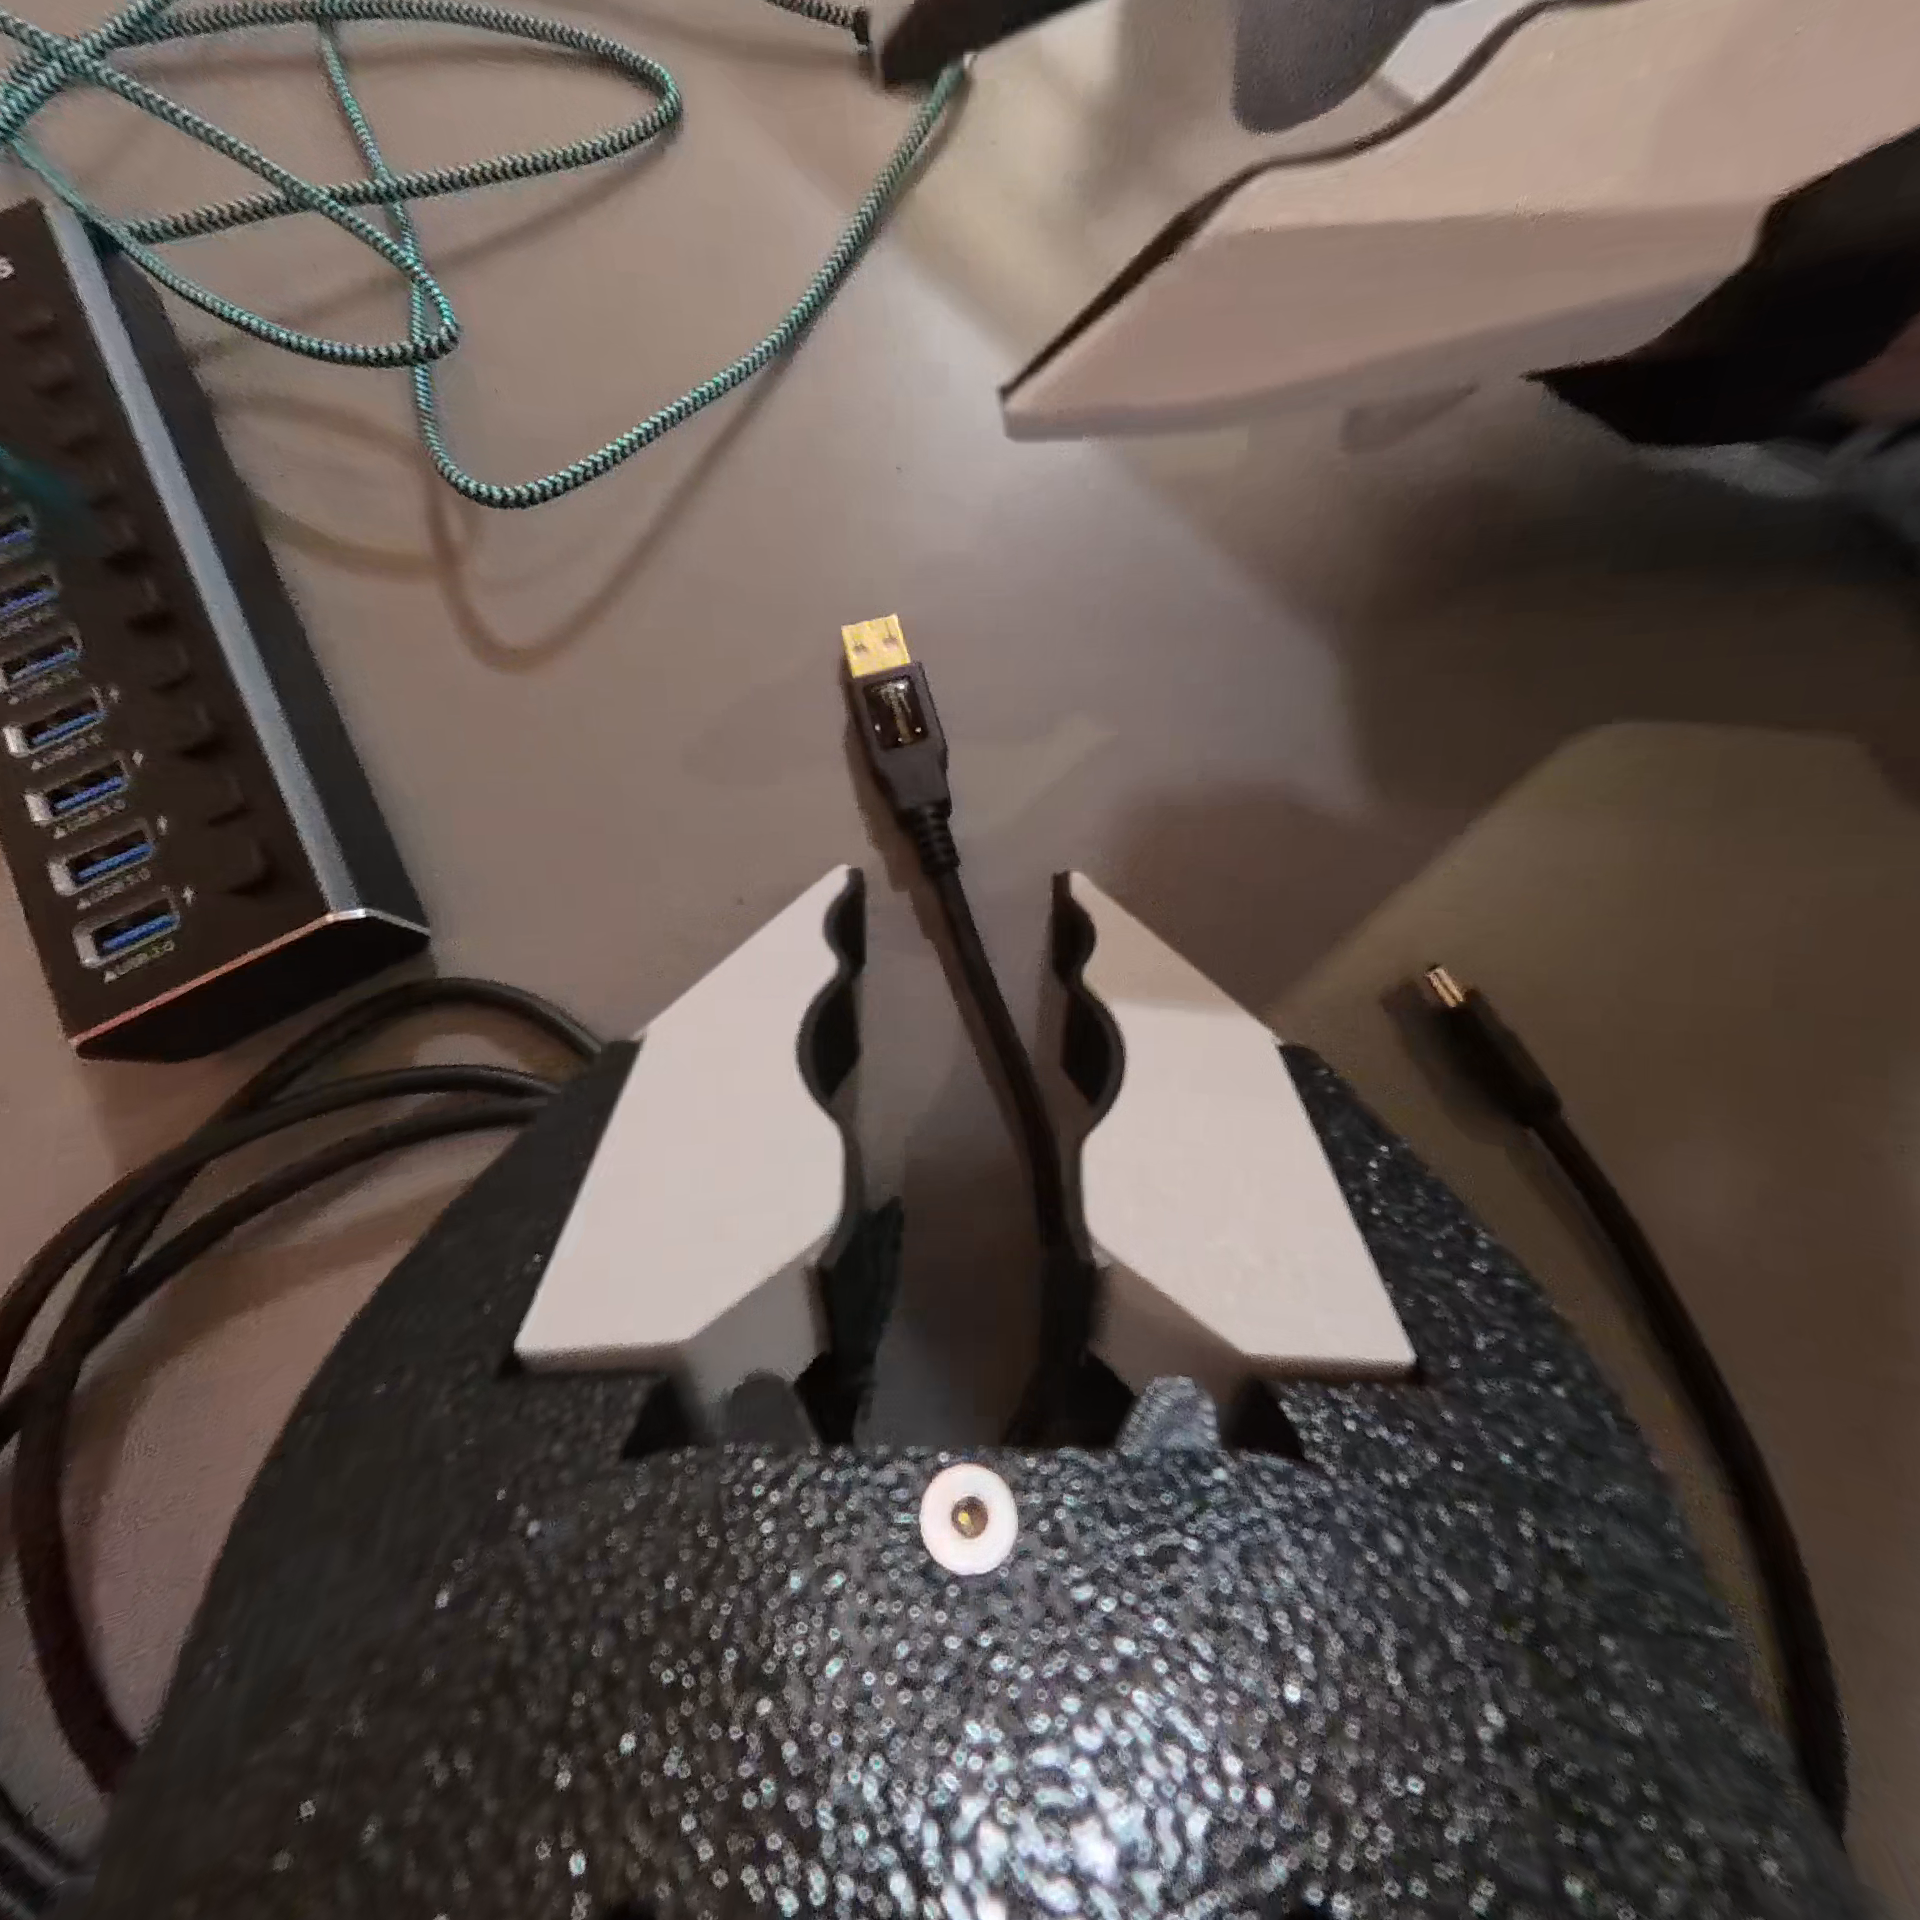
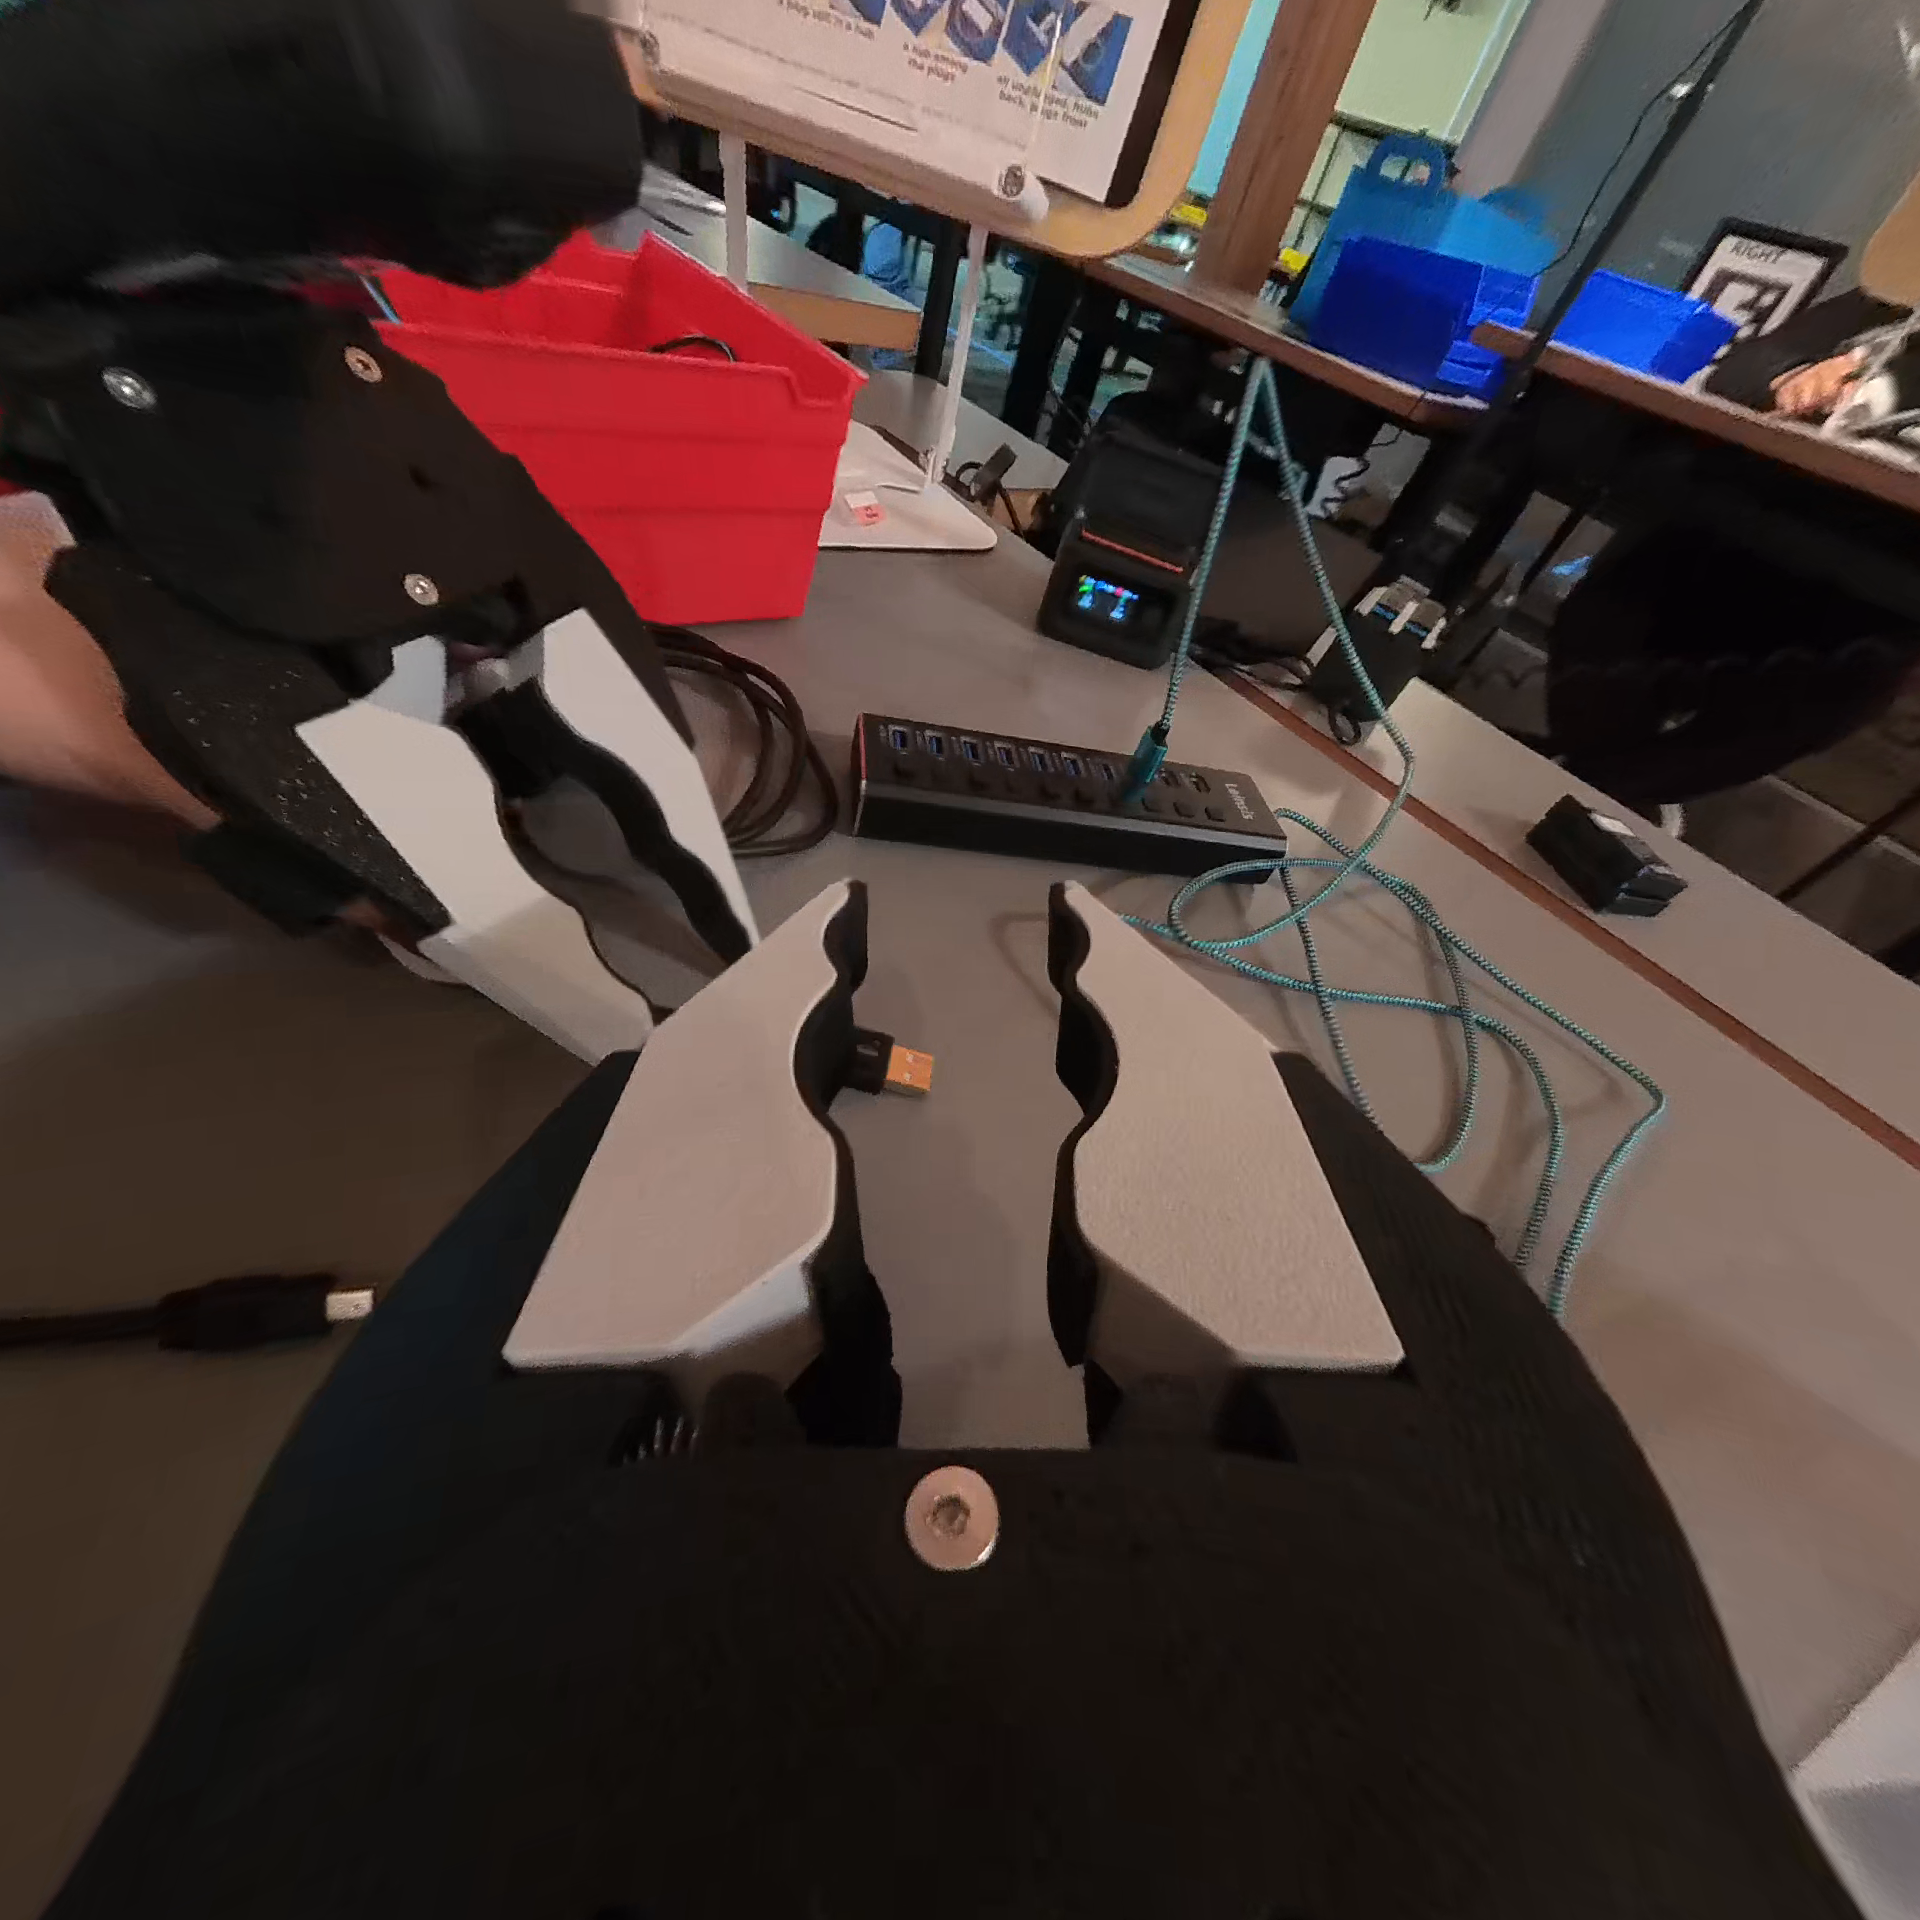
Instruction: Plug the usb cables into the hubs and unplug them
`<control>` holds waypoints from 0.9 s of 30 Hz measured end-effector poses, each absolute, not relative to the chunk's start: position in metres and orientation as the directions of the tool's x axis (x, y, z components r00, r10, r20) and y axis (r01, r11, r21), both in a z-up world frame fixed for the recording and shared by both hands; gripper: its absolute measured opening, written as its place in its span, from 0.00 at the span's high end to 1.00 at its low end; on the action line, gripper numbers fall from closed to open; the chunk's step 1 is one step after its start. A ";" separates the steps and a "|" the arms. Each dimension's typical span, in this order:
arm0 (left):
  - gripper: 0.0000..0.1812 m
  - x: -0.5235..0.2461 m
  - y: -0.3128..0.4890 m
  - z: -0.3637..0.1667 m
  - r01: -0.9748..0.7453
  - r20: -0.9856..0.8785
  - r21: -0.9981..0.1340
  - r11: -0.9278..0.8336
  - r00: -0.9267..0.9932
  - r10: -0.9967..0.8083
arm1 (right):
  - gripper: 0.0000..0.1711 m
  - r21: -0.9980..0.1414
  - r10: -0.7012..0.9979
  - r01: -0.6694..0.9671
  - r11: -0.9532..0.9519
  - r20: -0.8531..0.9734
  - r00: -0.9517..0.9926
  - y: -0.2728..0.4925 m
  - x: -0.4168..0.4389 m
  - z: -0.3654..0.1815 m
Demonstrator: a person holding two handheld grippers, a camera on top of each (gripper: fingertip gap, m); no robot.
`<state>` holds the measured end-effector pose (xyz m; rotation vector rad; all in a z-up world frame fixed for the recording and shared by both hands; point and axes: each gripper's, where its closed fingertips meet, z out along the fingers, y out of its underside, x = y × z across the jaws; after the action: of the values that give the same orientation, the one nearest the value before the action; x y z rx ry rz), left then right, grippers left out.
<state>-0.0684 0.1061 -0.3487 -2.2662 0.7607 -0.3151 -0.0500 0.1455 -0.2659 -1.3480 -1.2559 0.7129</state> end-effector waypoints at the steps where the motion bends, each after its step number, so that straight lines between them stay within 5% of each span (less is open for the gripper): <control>1: 0.81 -0.068 0.105 -0.348 -0.415 0.021 -0.702 -0.579 0.800 -0.599 | 0.79 -0.948 0.944 0.278 0.152 0.223 0.244 0.145 -0.050 -0.268; 3: 0.82 -0.070 0.104 -0.349 -0.385 0.048 -0.696 -0.607 0.818 -0.574 | 0.78 -0.951 0.954 0.285 0.119 0.189 0.234 0.146 -0.050 -0.270; 5: 0.98 -0.074 0.105 -0.351 -0.391 0.034 -0.691 -0.608 0.822 -0.568 | 0.76 -0.954 0.961 0.284 0.098 0.165 0.223 0.147 -0.049 -0.270; 11: 0.99 -0.086 0.118 -0.322 -0.520 -0.294 -0.770 -0.370 0.804 -0.518 | 0.70 -0.952 0.977 0.303 0.035 0.097 0.190 0.143 -0.049 -0.274; 14: 0.99 -0.093 0.123 -0.275 -0.479 -0.387 -0.863 -0.162 0.832 -0.397 | 0.74 -0.974 0.964 0.112 -0.199 -0.174 0.201 0.140 -0.054 -0.252; 16: 0.99 -0.091 0.119 -0.259 -0.457 -0.405 -0.887 -0.061 0.837 -0.369 | 0.74 -0.892 0.888 -0.038 -0.449 -0.451 0.088 0.133 -0.061 -0.233; 19: 0.99 -0.087 0.114 -0.244 -0.473 -0.459 -0.880 0.042 0.824 -0.333 | 0.78 -0.759 0.769 -0.124 -0.639 -0.635 -0.071 0.125 -0.072 -0.214; 23: 0.99 -0.078 0.105 -0.230 -0.475 -0.497 -0.867 0.150 0.804 -0.328 | 0.96 -0.776 0.791 -0.153 -0.612 -0.604 -0.099 0.116 -0.079 -0.205; 27: 0.99 -0.075 0.099 -0.225 -0.497 -0.539 -0.842 0.209 0.778 -0.322 | 0.97 -0.919 0.930 -0.142 -0.367 -0.368 -0.022 0.105 -0.077 -0.197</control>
<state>-0.0747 0.0989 -0.2252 -1.3909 0.7273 0.1381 -0.0773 0.1047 -0.1974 -1.3672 -0.8942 1.5405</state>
